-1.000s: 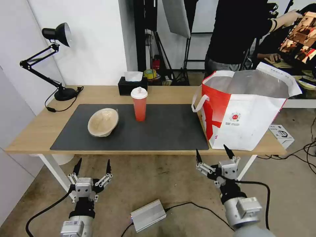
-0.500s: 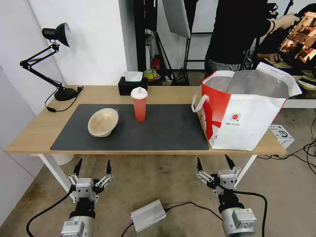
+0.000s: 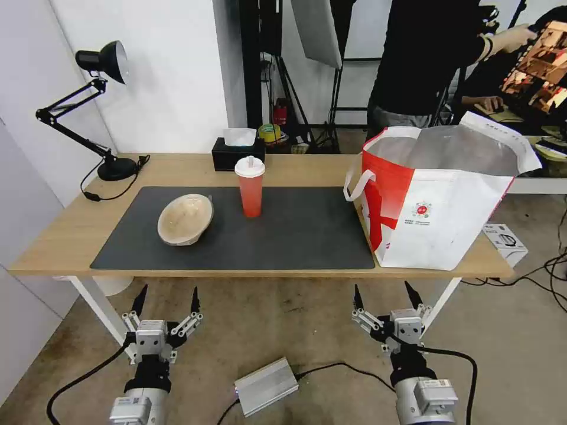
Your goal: Pick up the trash from the table and place it into the takeout bag.
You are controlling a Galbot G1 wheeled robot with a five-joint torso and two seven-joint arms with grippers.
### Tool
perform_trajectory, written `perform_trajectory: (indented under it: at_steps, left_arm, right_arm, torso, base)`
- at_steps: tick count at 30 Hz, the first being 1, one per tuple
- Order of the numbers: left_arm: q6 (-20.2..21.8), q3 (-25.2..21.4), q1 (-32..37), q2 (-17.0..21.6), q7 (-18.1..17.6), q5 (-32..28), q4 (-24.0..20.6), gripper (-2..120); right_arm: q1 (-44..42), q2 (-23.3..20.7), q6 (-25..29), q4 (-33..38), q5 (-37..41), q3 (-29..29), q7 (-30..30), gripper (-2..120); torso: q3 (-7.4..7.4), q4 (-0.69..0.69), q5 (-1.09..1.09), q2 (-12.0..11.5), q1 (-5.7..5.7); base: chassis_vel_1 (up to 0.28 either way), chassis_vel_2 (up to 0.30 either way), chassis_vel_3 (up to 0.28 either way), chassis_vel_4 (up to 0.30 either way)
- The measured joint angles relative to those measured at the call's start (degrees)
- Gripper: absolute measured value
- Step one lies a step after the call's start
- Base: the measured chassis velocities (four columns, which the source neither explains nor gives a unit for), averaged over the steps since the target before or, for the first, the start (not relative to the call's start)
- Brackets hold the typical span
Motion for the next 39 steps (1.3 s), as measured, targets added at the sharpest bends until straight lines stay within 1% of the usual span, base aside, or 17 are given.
perform_trajectory:
  at_steps: [18, 22, 23, 26, 28, 30, 32, 36, 37, 39]
  left_arm:
    - [0.05, -0.02, -0.15, 0.01, 0.00, 0.02, 0.18, 100]
    - [0.08, -0.05, -0.18, 0.02, 0.00, 0.02, 0.25, 100]
    - [0.08, -0.05, -0.18, 0.02, 0.00, 0.02, 0.25, 100]
    - [0.11, 0.00, -0.27, 0.03, 0.03, 0.02, 0.35, 100]
    - [0.12, 0.05, -0.31, 0.04, 0.04, 0.02, 0.38, 100]
    - [0.16, 0.19, -0.37, 0.05, 0.09, 0.03, 0.45, 100]
    - [0.16, 0.20, -0.37, 0.06, 0.10, 0.05, 0.45, 100]
    - [0.18, 0.27, -0.19, 0.06, 0.15, 0.18, 0.31, 100]
    - [0.18, 0.27, -0.19, 0.06, 0.15, 0.18, 0.31, 100]
    - [0.18, 0.25, -0.14, 0.06, 0.16, 0.22, 0.19, 100]
  right_arm:
    - [0.37, 0.12, -0.35, 0.14, 1.64, -0.42, 0.35, 100]
    - [2.06, -1.44, 0.74, 0.89, 5.73, -0.26, -3.24, 100]
    - [2.06, -1.44, 0.74, 0.89, 5.73, -0.26, -3.24, 100]
    - [3.81, -3.04, 1.15, 1.86, 10.25, -0.07, -6.84, 100]
    - [4.18, -3.42, 1.15, 2.07, 11.38, -0.08, -7.51, 100]
    - [5.83, -4.53, 0.96, 2.72, 15.11, -0.50, -9.35, 100]
    - [6.64, -4.94, 0.63, 2.84, 16.41, -0.71, -9.73, 100]
    - [11.76, -7.58, -1.16, 2.98, 23.00, -1.89, -11.38, 100]
    - [11.76, -7.58, -1.16, 2.98, 23.00, -1.89, -11.38, 100]
    - [14.89, -9.24, -1.73, 2.79, 26.26, -2.55, -11.88, 100]
  torso:
    - [0.00, 0.00, 0.00, 0.00, 0.00]
    - [0.00, 0.00, 0.00, 0.00, 0.00]
    - [0.00, 0.00, 0.00, 0.00, 0.00]
    - [0.00, 0.00, 0.00, 0.00, 0.00]
    - [0.00, 0.00, 0.00, 0.00, 0.00]
    - [0.00, 0.00, 0.00, 0.00, 0.00]
    - [0.00, 0.00, 0.01, 0.00, 0.00]
    - [0.00, -0.01, 0.00, 0.00, 0.00]
    - [0.00, -0.01, 0.00, 0.00, 0.00]
    - [0.00, 0.00, 0.00, 0.00, 0.00]
  base:
    - [0.000, 0.000, 0.000, 0.000]
    - [0.000, 0.000, 0.000, 0.000]
    - [0.000, 0.000, 0.000, 0.000]
    - [0.000, 0.000, 0.000, 0.000]
    - [0.000, 0.000, 0.000, 0.000]
    - [0.000, 0.000, 0.000, 0.000]
    - [0.000, 0.000, 0.000, 0.000]
    - [0.000, 0.000, 0.000, 0.000]
    - [0.000, 0.000, 0.000, 0.000]
    - [0.000, 0.000, 0.000, 0.000]
